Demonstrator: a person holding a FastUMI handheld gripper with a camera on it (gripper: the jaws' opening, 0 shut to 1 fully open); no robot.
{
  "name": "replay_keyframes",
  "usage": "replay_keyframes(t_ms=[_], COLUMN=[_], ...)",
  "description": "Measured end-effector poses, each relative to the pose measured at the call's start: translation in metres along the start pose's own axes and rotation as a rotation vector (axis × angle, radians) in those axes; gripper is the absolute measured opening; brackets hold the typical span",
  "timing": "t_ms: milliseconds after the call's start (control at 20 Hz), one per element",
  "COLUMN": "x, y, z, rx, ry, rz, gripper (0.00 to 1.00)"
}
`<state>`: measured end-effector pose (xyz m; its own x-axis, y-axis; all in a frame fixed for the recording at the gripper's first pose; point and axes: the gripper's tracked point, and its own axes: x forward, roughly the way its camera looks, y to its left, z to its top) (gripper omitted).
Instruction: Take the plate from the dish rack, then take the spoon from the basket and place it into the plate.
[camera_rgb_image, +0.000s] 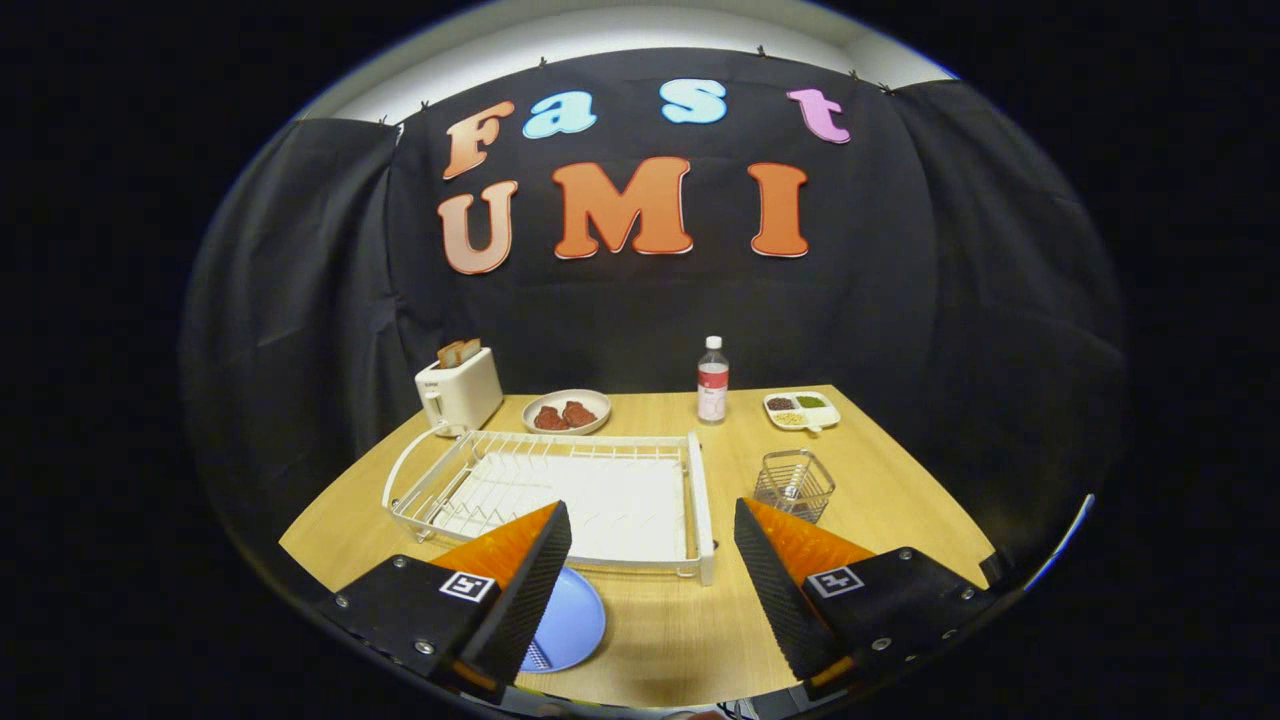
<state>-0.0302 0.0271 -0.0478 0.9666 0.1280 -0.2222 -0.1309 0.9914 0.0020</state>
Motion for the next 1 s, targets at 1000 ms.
replay_keyframes(t_ms=[1000], x=[0.004], y=[-0.162], z=[0.121], rx=[0.053], ry=[-0.256], rz=[-0.213], gripper=[0.97])
